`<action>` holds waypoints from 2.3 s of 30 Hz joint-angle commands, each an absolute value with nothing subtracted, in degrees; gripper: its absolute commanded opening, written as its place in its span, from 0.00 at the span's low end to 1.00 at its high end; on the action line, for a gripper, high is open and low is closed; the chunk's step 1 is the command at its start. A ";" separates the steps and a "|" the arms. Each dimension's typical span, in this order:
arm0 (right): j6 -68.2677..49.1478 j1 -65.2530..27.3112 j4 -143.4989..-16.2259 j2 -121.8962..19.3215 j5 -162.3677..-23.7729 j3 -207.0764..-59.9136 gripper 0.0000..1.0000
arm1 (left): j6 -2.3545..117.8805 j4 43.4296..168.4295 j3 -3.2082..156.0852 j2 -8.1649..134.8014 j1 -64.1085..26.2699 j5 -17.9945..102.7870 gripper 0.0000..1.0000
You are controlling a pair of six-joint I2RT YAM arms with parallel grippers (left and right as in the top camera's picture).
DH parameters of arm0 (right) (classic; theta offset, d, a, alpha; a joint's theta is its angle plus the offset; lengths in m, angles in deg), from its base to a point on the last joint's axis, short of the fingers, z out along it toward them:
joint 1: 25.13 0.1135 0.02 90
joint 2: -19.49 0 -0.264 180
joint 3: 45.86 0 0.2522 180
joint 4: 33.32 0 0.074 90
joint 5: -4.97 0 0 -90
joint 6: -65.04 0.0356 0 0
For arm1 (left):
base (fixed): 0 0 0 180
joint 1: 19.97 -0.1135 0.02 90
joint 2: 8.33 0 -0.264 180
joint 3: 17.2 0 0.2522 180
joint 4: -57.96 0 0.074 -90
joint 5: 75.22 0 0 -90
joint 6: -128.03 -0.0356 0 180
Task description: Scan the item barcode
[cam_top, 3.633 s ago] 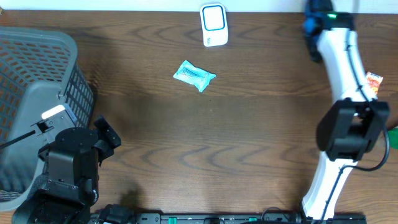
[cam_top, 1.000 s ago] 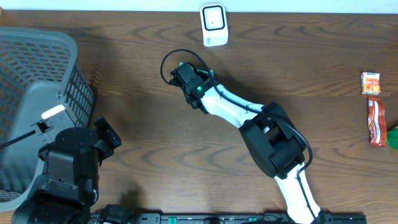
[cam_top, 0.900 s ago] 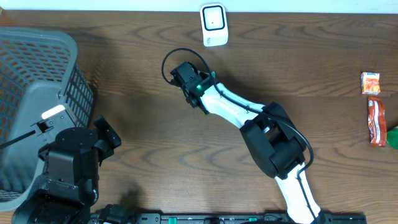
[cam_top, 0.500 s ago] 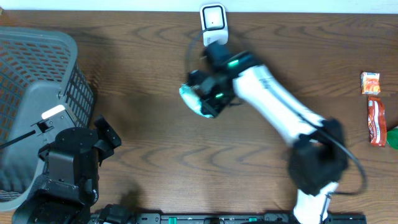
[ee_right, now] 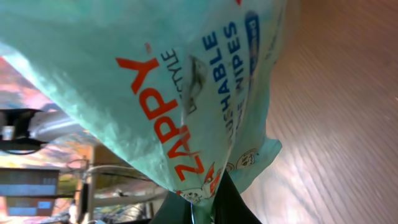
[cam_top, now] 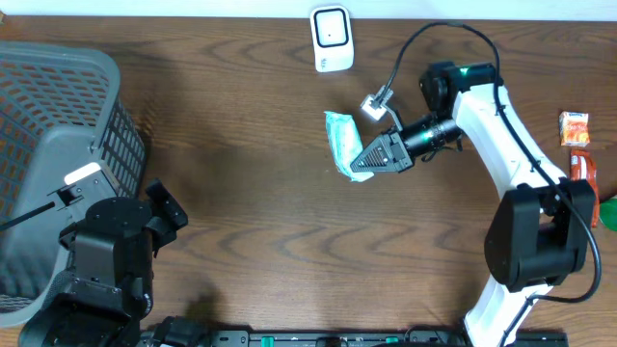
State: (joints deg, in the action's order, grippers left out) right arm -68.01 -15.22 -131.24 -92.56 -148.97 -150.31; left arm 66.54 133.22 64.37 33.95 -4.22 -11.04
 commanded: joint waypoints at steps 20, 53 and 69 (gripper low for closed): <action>-63.09 -16.53 -130.08 -94.03 -174.52 -140.22 0.01 | 66.63 133.20 64.26 33.89 -4.48 -11.77 0.93; -46.65 -21.98 -106.34 -94.01 -142.35 -142.14 0.01 | 66.63 133.22 64.26 33.89 -4.48 -11.77 0.93; -37.12 -1.91 -86.12 -94.14 -77.89 -161.31 0.01 | 66.63 133.20 64.26 33.89 -4.48 -11.77 0.93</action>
